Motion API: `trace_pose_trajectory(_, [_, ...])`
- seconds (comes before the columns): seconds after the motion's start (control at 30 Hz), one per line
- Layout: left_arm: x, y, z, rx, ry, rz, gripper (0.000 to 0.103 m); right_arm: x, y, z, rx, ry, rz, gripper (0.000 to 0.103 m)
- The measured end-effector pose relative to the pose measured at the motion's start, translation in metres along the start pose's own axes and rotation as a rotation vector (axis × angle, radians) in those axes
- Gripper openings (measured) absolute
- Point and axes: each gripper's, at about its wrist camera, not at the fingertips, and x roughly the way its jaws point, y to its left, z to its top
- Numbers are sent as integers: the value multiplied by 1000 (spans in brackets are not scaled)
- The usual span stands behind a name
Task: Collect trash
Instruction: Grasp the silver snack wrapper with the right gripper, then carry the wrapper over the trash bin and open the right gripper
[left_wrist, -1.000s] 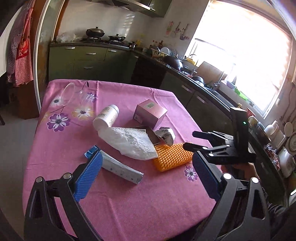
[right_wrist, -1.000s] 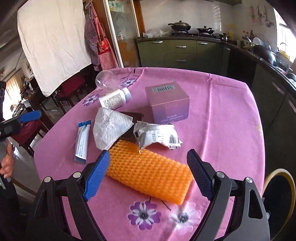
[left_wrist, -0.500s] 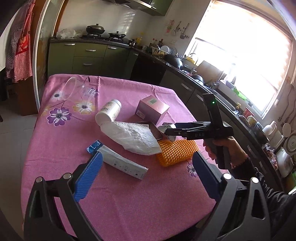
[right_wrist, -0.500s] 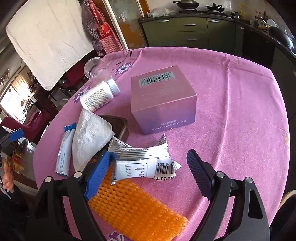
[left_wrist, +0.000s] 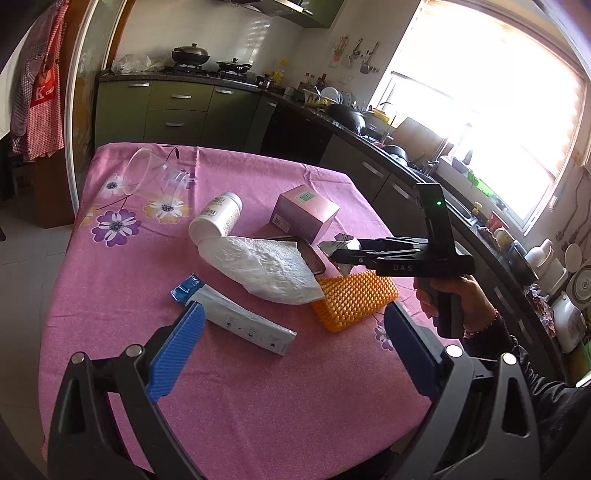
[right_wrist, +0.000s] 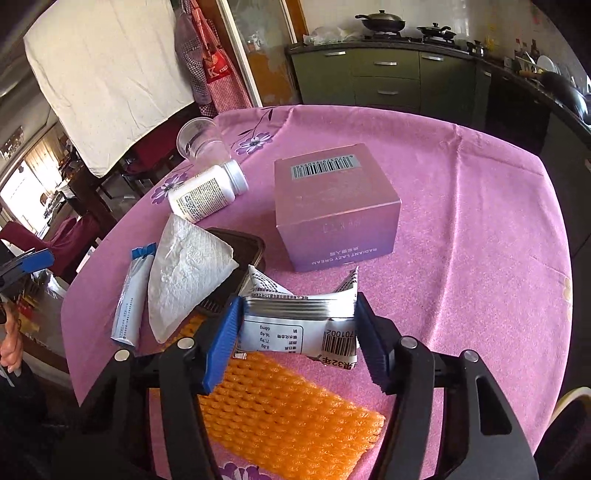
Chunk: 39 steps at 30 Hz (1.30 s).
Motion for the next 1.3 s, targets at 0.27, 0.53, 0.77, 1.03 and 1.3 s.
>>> trace_pose_trajectory(0.27, [1, -7, 1, 22, 4, -1, 93, -68, -1, -12, 47, -146, -2, 60])
trace_pose_trajectory(0.53, [8, -13, 0, 36, 15, -20, 93, -167, -73, -79, 280, -233, -349, 62])
trace_pose_trajectory(0.77, [19, -22, 0, 51, 41, -22, 93, -198, -169, -155, 544, -156, -662, 65])
trace_pose_trajectory(1.03, [25, -35, 0, 79, 55, -26, 93, -204, -202, -182, 669, -206, -723, 80])
trace_pose_trajectory(1.3, [37, -22, 0, 78, 77, 16, 93, -197, -140, -171, 578, -283, -626, 82])
